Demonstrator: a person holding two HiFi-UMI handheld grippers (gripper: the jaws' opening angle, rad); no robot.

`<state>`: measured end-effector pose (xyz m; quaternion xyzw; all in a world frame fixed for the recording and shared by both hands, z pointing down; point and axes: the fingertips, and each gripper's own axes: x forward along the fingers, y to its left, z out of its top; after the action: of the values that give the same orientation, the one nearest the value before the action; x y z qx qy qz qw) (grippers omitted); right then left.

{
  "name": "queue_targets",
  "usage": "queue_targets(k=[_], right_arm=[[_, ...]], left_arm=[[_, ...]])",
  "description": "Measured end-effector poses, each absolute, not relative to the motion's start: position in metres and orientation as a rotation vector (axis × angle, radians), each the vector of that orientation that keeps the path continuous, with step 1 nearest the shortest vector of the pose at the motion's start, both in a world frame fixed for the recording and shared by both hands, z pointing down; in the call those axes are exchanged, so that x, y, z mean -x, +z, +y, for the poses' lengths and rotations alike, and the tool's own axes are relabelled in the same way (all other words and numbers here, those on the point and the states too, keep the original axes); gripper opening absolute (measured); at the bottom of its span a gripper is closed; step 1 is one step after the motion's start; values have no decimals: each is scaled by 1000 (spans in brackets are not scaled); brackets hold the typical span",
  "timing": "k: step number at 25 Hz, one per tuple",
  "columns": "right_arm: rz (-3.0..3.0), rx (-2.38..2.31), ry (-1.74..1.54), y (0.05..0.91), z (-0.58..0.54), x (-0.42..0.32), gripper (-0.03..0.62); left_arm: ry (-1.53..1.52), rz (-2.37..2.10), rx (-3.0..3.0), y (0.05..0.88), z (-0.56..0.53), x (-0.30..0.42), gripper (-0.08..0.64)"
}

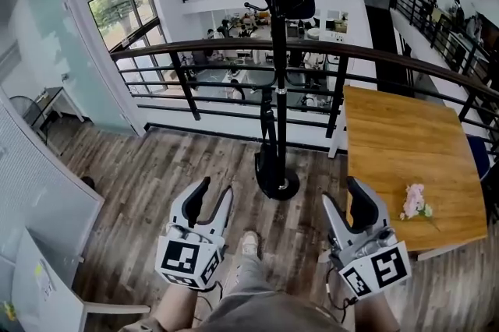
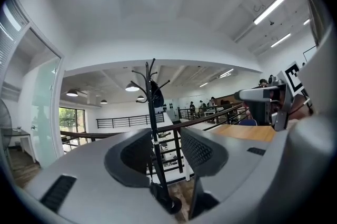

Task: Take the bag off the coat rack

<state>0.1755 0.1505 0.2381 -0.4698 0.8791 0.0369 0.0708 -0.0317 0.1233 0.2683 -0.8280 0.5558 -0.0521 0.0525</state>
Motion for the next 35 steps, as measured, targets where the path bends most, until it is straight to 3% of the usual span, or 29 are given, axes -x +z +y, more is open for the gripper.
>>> queue_targets(k=[16,23,35], right_arm=[[2775,1529,9,293,-35,-104,209],[2806,1588,-104,325,-136,-62,215],[2763,1795,-389,432,-260,-59,229]], left_arm=[[-162,1634,2662,312,-59,92,178],[-298,1550,2736,341,-170,114,178],[-485,1264,2832,427,-318,90,178]])
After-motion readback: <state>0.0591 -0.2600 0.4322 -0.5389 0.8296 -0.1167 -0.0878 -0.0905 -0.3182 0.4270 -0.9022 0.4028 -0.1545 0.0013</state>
